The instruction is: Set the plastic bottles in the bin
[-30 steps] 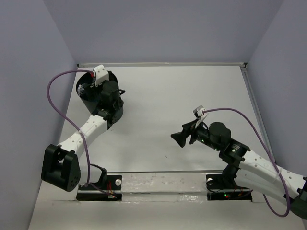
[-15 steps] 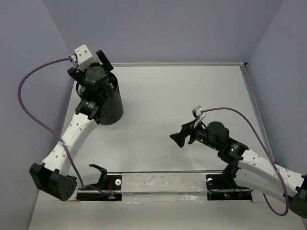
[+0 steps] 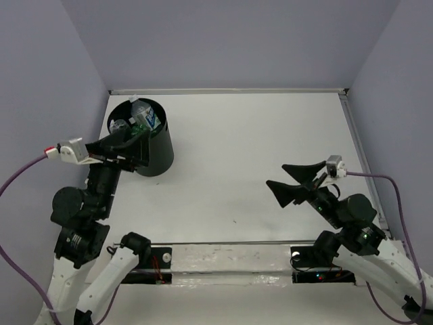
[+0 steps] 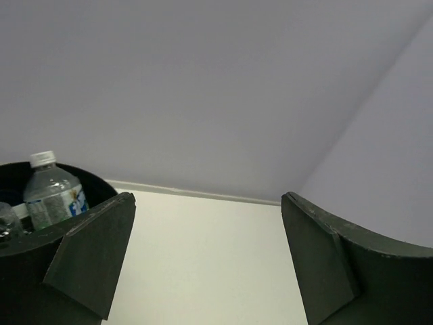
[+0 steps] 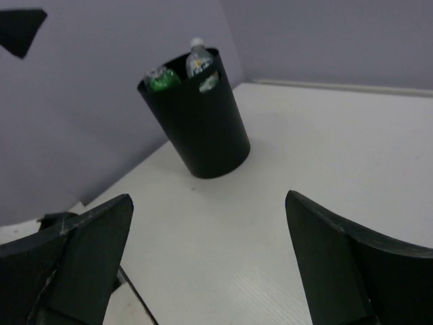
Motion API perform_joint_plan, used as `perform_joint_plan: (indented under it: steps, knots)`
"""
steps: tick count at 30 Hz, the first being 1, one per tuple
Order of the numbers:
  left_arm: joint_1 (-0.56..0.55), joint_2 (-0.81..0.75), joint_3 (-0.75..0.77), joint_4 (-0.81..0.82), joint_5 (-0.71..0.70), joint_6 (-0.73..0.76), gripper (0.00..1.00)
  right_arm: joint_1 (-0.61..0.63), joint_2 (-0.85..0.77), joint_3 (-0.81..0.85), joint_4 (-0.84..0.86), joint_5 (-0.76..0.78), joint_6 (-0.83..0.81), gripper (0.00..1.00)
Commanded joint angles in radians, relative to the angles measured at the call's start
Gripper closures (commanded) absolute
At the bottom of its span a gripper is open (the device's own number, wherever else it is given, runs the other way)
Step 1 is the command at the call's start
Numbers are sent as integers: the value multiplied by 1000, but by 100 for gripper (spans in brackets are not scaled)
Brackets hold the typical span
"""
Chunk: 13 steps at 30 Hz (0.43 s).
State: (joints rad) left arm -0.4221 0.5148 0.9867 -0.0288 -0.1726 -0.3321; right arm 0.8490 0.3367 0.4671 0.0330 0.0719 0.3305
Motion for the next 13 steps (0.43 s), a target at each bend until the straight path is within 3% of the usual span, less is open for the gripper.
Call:
perform_joint_plan:
  steps: [1, 5, 13]
  knots:
    - [-1, -128, -51, -31, 200, -45, 1, -7, -97, 85, -11, 141, -14, 0]
    - [-3, -225, -111, -63, 205, -51, 1, -7, -136, 142, -91, 300, -25, 0]
    - [-3, -299, -200, -89, 183, -33, 1, -7, -42, 142, -84, 345, 13, 0]
